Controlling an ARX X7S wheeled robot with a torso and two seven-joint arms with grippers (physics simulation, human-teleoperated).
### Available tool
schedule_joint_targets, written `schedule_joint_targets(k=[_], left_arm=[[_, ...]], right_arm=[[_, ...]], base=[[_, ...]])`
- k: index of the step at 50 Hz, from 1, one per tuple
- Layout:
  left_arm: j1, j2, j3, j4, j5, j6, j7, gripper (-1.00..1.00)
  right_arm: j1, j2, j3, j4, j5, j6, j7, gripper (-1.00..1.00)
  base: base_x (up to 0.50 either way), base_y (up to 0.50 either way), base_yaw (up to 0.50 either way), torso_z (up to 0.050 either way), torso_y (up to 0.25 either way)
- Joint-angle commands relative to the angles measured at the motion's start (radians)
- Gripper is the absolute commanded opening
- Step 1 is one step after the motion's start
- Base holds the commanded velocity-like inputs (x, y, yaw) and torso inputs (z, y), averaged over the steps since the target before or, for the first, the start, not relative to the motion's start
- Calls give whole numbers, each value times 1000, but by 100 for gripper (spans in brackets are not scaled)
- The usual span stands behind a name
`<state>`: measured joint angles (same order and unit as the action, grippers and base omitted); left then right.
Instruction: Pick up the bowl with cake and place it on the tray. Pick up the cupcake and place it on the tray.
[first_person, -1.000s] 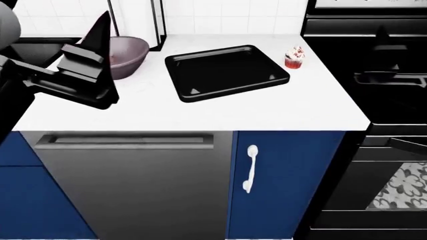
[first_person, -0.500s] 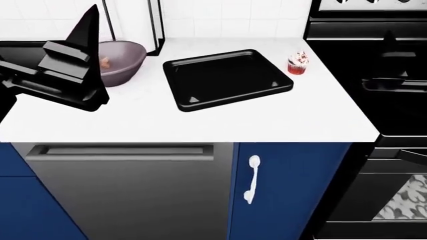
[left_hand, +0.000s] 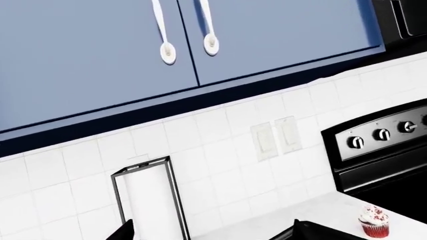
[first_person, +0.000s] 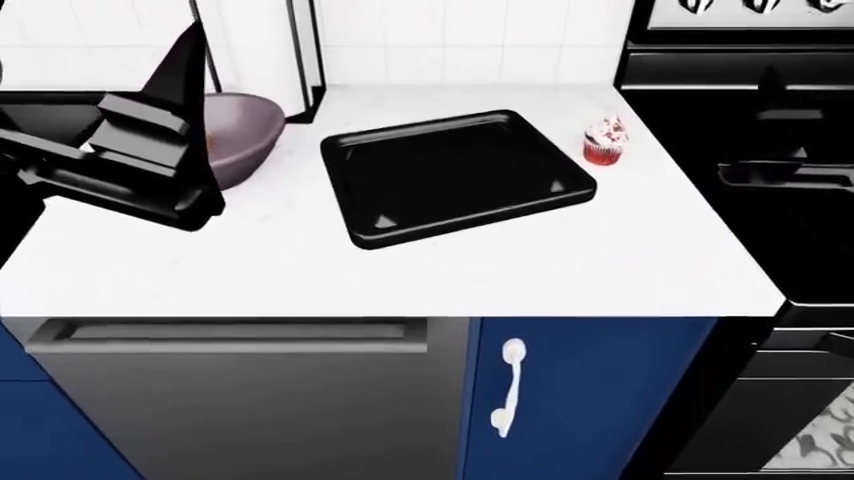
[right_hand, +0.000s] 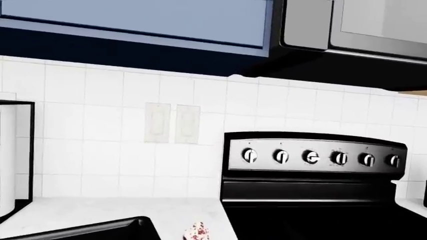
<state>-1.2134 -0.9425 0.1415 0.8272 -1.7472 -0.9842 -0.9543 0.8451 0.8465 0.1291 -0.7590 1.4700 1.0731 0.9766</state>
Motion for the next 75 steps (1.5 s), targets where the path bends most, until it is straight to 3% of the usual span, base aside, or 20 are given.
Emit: schedule_joint_targets(k=[1,75], left_arm=[[19,-1,-3,3,8,7,2,100],[-8,32,50,-27,56,-2,19,100]], right_arm=[[-13,-6,-10,-3,-30,-9,-25,100],[-9,-1,-59,8,-90,-35,-76,100]], base=[[164,0,0,0,0],[165,0,0,0,0]])
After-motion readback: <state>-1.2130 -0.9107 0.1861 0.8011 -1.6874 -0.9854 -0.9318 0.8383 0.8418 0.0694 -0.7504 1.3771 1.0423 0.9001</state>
